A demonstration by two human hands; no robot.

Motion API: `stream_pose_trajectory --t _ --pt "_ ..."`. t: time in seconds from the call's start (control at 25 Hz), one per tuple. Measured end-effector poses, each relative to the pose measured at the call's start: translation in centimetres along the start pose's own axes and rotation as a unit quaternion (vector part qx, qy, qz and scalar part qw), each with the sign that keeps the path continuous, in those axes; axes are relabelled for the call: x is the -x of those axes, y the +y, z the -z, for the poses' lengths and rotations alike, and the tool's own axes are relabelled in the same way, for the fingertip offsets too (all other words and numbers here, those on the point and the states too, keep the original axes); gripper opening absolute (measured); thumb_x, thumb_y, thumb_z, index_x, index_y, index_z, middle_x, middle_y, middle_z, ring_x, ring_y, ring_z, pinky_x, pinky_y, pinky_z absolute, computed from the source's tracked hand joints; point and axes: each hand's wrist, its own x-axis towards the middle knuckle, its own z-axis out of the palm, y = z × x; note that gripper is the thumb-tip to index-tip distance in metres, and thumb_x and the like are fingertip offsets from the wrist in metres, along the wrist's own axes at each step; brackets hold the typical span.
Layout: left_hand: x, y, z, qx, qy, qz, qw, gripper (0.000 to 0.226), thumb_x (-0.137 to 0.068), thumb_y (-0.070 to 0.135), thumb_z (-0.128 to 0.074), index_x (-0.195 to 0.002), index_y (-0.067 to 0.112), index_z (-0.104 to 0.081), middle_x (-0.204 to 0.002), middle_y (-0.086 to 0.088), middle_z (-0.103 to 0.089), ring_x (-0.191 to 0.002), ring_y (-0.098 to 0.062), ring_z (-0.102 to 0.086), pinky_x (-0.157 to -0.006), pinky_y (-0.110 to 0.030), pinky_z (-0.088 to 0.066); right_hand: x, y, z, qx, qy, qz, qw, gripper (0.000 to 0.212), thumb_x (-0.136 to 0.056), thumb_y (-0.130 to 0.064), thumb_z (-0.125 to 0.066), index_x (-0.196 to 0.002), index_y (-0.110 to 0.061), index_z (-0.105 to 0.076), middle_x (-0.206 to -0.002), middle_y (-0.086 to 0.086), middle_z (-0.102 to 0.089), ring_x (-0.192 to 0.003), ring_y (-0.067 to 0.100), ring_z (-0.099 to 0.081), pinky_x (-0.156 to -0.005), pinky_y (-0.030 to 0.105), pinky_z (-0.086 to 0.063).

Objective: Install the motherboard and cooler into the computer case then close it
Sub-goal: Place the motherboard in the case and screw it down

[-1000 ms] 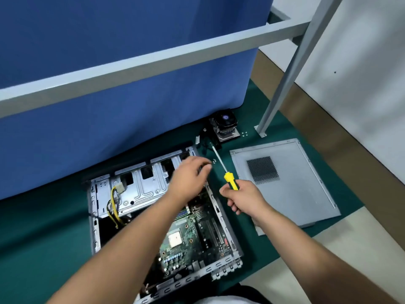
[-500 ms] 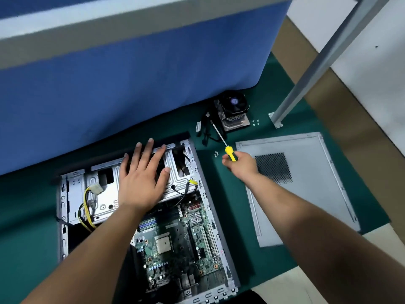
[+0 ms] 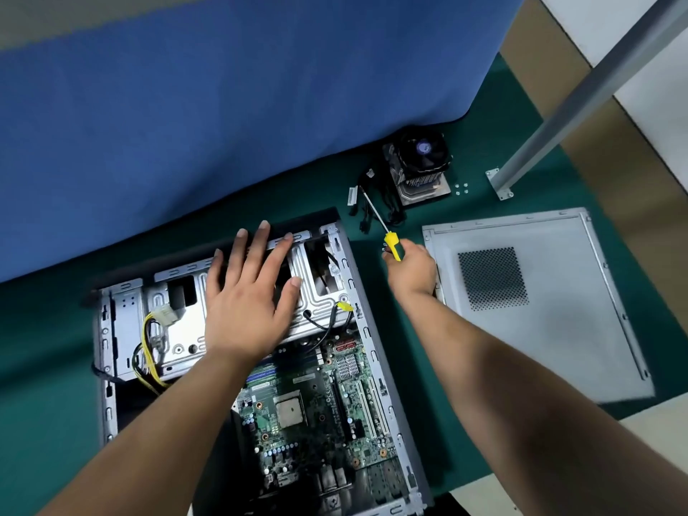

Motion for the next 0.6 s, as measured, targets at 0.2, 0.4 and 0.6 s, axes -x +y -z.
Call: stream_pose_trajectory --t 0.2,0.4,0.6 --pt "0.08 0.01 -0.01 0.001 0.002 -0.002 1.000 0.058 -0.105 0.058 -0.026 -0.161 0.042 -0.018 -0.171 0.012 -0.008 -0.159 -0.014 0.001 -0.127 -0.047 -0.001 -0.19 -0.27 -0.20 0.006 0.008 -0.008 1.000 0.013 -0.095 -0.032 -0.067 -0.104 -0.023 -0.069 -0.100 0.009 -0.065 -0.095 0.033 -0.062 -0.069 0.030 -0.037" --pt "0.05 -0.10 -0.20 -0.008 0.003 -0.003 1.000 0.058 -0.105 0.057 -0.026 -0.161 0.042 -0.018 -0.172 0.012 -0.008 -0.159 -0.014 0.001 -0.126 -0.046 0.000 0.25 -0.38 -0.27 0.019 0.019 -0.003 1.000 0.028 -0.096 -0.033 -0.066 -0.123 -0.026 -0.066 -0.111 0.008 -0.065 -0.098 0.033 -0.063 -0.068 0.030 -0.036" --pt "0.05 -0.18 -0.31 -0.005 0.001 -0.002 1.000 0.058 -0.106 0.057 -0.026 -0.161 0.042 -0.019 -0.172 0.013 -0.007 -0.159 -0.014 0.002 -0.126 -0.046 0.001 0.26 -0.34 -0.50 0.008 0.010 -0.002 1.000 0.023 -0.096 -0.031 -0.065 -0.117 -0.024 -0.068 -0.111 0.007 -0.064 -0.098 0.034 -0.062 -0.070 0.031 -0.040"
